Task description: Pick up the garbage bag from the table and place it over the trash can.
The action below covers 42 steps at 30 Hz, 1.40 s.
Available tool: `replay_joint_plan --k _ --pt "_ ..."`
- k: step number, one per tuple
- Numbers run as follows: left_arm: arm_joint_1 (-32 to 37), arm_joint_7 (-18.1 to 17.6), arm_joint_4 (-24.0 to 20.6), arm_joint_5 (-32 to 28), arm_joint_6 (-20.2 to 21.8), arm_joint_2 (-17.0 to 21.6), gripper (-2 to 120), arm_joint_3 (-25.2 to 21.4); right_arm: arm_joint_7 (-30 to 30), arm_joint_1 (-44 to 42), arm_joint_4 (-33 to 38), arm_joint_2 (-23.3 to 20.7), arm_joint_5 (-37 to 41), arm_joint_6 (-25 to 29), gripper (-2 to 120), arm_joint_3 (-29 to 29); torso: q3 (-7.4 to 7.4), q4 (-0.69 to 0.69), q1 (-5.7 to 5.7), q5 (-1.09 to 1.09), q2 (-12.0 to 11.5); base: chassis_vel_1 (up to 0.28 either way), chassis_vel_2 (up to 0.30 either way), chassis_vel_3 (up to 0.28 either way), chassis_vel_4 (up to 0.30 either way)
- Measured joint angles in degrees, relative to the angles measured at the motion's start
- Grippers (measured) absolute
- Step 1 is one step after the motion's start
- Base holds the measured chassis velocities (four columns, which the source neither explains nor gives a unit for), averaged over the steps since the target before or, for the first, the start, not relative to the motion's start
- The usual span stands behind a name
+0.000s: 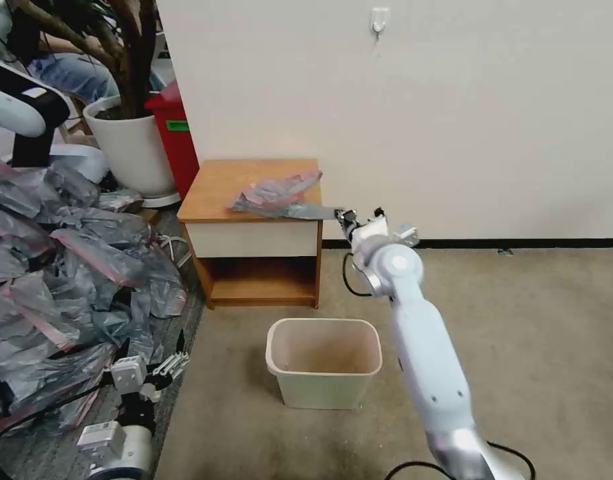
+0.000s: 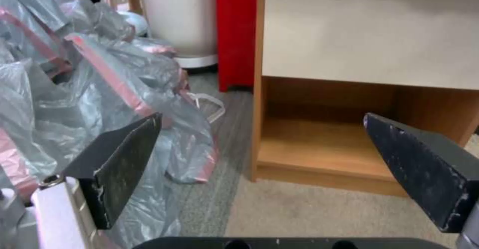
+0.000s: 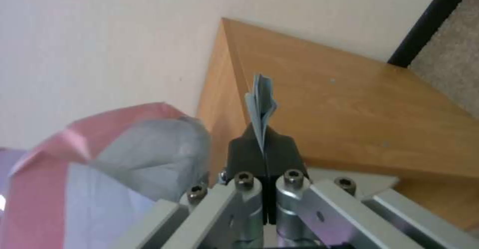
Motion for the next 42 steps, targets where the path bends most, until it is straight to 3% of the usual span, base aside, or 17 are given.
replay_joint_plan --k 5,12,15,22,27,42 --pt "-0.2 0.0 0.4 0.1 -0.1 0.0 100 0.3 0.2 -4.5 5.5 -0.8 0.4 -0.6 0 -0.6 0.0 0.0 0.0 0.0 0.0 0.0 0.0 0.0 0.0" --pt "-1.0 0.1 1.2 0.2 -0.4 0.2 100 0.7 1.6 -18.6 20.4 -0.8 -0.1 -2.2 0 -5.3 0.0 0.0 0.0 -0.01 0.0 0.0 0.0 0.0 0.0" --pt "-1.1 0.1 1.4 0.4 -0.6 0.1 100 1.0 1.1 -23.5 22.9 -0.6 -2.9 -2.4 0 -7.4 -0.01 0.0 0.0 -0.02 0.0 0.0 0.0 0.0 0.0" --pt "-1.0 0.2 1.7 0.6 -1.5 0.3 100 1.1 -0.3 -30.6 22.1 -0.8 -8.0 -2.1 0 -9.3 0.0 0.0 0.0 0.0 0.0 0.0 0.0 0.0 0.0" --pt "-1.1 0.2 2.2 0.7 -2.1 0.8 100 0.9 -0.5 -34.4 21.2 -3.4 -11.6 -2.2 0 -9.5 0.0 0.01 0.0 -0.01 0.0 0.0 0.0 0.0 0.0" --pt "-1.9 0.2 3.3 0.6 -2.5 1.3 100 1.5 -2.4 -37.0 17.6 -7.2 -20.7 -3.1 0 -10.0 0.0 0.01 0.0 -0.01 0.0 0.0 0.0 0.0 0.0"
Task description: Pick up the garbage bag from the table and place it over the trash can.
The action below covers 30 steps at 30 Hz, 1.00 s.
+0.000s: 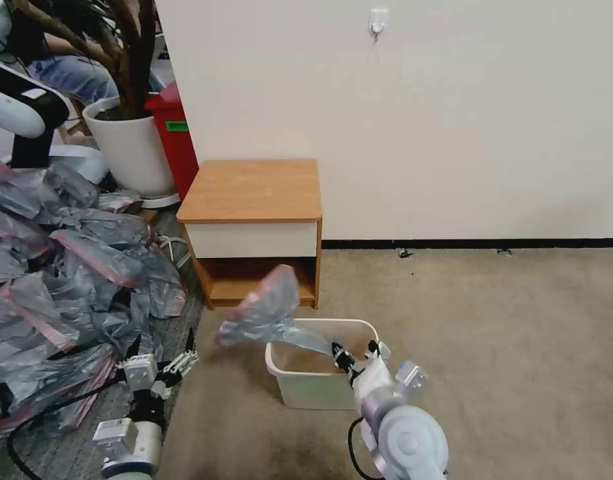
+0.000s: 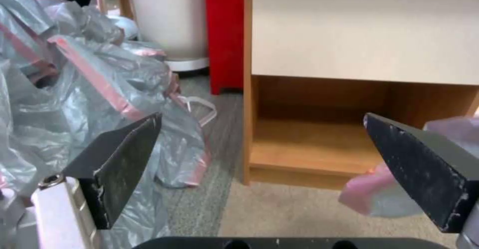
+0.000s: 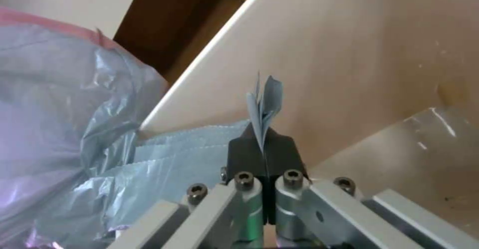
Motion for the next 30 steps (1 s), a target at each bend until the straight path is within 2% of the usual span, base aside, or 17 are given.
replay_joint_plan --k 11,17,20,21,25,26,30 --pt "-0.2 0.0 0.1 -0.2 0.0 0.9 100 -0.3 -4.7 0.0 -1.0 -2.8 -7.0 -0.5 0 -2.1 0.0 0.0 0.0 0.0 0.0 0.0 0.0 0.0 0.0" --pt "-0.3 0.0 0.1 -0.2 0.0 0.8 100 -0.2 -4.8 0.5 -1.0 -3.4 -9.1 -1.0 0 -2.7 0.01 0.0 0.0 0.02 0.0 0.0 0.0 0.0 0.0" --pt "-0.4 0.0 0.1 -0.2 0.0 0.6 100 0.0 -4.7 0.6 -0.5 -3.5 -9.9 -1.0 15 -3.0 0.02 0.0 0.0 0.02 0.0 0.0 0.0 0.0 0.0" --pt "-0.4 0.0 0.1 -0.2 0.0 0.6 100 0.0 -4.7 0.6 -0.5 -3.5 -9.9 -1.0 15 -3.0 0.02 0.0 0.0 0.02 0.0 0.0 0.0 0.0 0.0" --pt "-0.3 0.0 0.2 0.0 0.0 0.3 100 0.3 -4.7 0.8 0.5 -3.9 -10.2 -1.0 32 -2.9 0.01 0.0 0.0 0.01 0.0 0.0 0.0 0.0 0.0" --pt "-0.3 0.0 0.2 0.0 0.0 0.3 100 0.3 -4.7 0.8 0.5 -3.9 -10.2 -1.0 32 -2.9 0.01 0.0 0.0 0.01 0.0 0.0 0.0 0.0 0.0" --pt "-0.1 0.0 0.3 0.4 -0.1 -0.1 100 0.5 -4.7 1.0 1.7 -4.7 -10.3 -1.0 52 -2.6 0.01 0.0 0.0 0.0 0.0 0.0 0.0 0.0 0.0"
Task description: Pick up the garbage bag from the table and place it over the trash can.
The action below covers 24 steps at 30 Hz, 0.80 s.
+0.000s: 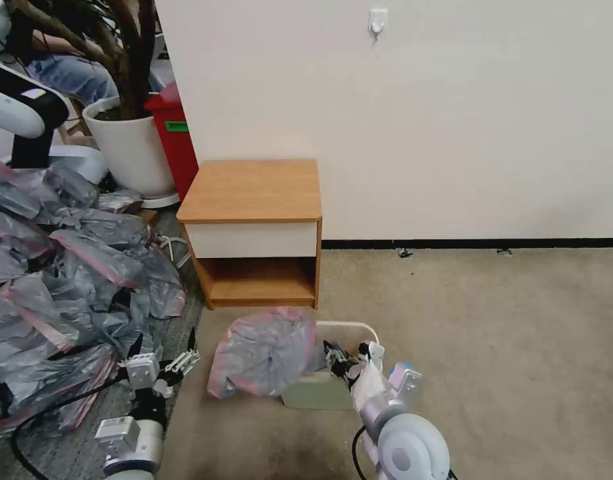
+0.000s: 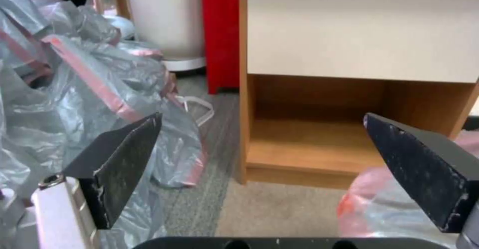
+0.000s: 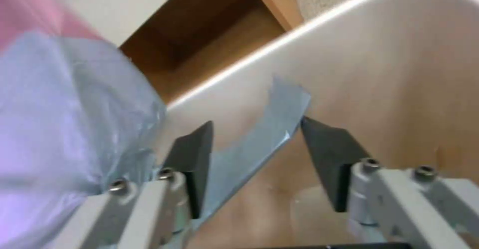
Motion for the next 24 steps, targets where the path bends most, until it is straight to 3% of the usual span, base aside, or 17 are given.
replay_joint_plan --k 4,12,22,24 --pt "0.3 0.0 0.0 0.3 -0.1 -0.3 100 0.1 0.0 -0.1 0.7 -0.3 -0.1 0.0 62 0.1 0.0 0.0 0.0 0.0 0.0 0.0 0.0 0.0 0.0" --pt "1.1 0.1 -0.8 0.7 -0.6 -0.6 100 0.1 0.0 -1.4 3.6 -0.9 -1.4 -0.3 94 1.1 0.0 0.0 0.0 0.0 0.0 0.0 0.0 0.0 0.0" --pt "2.0 0.3 -1.7 1.2 -1.7 -0.6 100 0.3 0.2 -3.0 5.8 -1.6 -2.1 -0.2 110 3.6 0.0 0.0 0.0 0.0 0.0 0.0 0.0 0.0 0.0" --pt "2.2 2.5 -3.1 0.4 -3.1 -0.3 100 0.2 0.2 -3.6 6.5 -1.6 -2.3 0.0 112 4.7 0.0 0.0 0.0 -0.01 0.0 0.0 0.0 0.0 0.0"
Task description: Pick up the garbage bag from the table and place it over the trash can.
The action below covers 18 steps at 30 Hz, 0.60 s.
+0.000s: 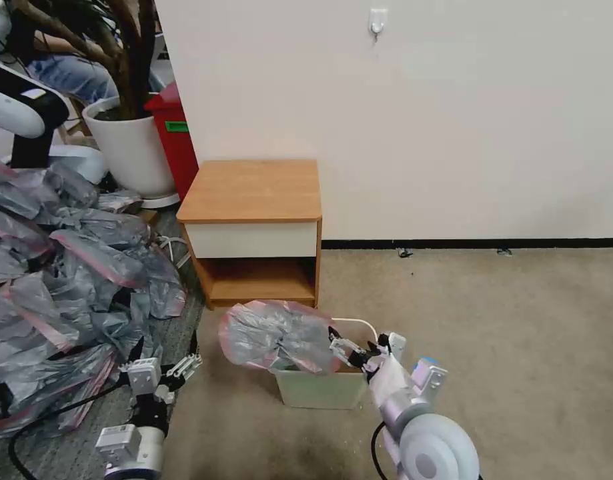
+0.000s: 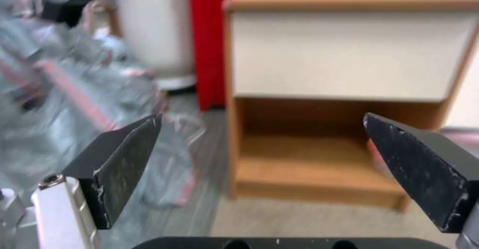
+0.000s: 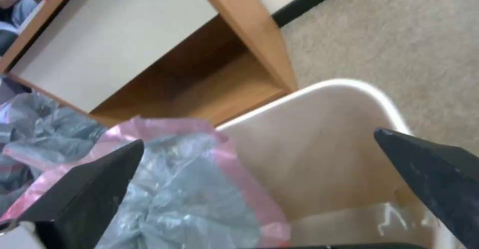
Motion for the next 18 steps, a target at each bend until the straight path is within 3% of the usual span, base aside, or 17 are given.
replay_joint_plan --k 1,5,6,10,11,14,15,18 --pt "0.0 0.0 0.0 0.0 0.0 0.0 100 0.0 0.0 0.0 0.0 0.0 0.0 0.0 112 0.0 0.0 0.0 0.0 0.0 0.0 0.0 0.0 0.0 0.0" --pt "0.2 8.7 -5.7 -10.9 1.3 2.7 100 0.1 0.0 -1.1 1.4 0.1 0.0 0.6 111 1.6 0.0 0.0 0.0 0.02 0.0 0.0 0.0 0.0 0.0" --pt "0.2 8.7 -5.7 -10.9 1.3 2.7 100 0.1 0.0 -1.1 1.4 0.1 0.0 0.6 111 1.6 0.0 0.0 0.0 0.02 0.0 0.0 0.0 0.0 0.0" --pt "-0.7 12.8 -8.3 -19.9 7.6 3.9 100 2.7 0.0 -1.8 2.1 0.3 -0.1 1.0 107 2.4 0.0 0.0 0.0 0.02 0.0 0.0 0.0 0.0 0.0" --pt "-0.7 12.8 -8.3 -19.9 7.6 3.9 100 2.7 0.0 -1.8 2.1 0.3 -0.1 1.0 107 2.4 0.0 0.0 0.0 0.02 0.0 0.0 0.0 0.0 0.0" --pt "-3.0 12.3 -7.4 -22.7 16.4 4.4 100 6.2 0.1 -2.6 2.4 0.3 -0.2 1.7 98 3.2 0.0 -0.01 0.0 0.02 0.0 0.0 0.0 0.0 0.0" --pt "-3.0 12.3 -7.4 -22.7 16.4 4.4 100 6.2 0.1 -2.6 2.4 0.3 -0.2 1.7 98 3.2 0.0 -0.01 0.0 0.02 0.0 0.0 0.0 0.0 0.0" --pt "-5.8 4.9 -4.3 -24.2 23.4 4.9 100 11.1 0.0 -3.3 2.4 0.3 -0.2 2.2 97 4.0 0.0 0.0 0.0 0.01 0.0 0.0 0.0 0.0 0.0"
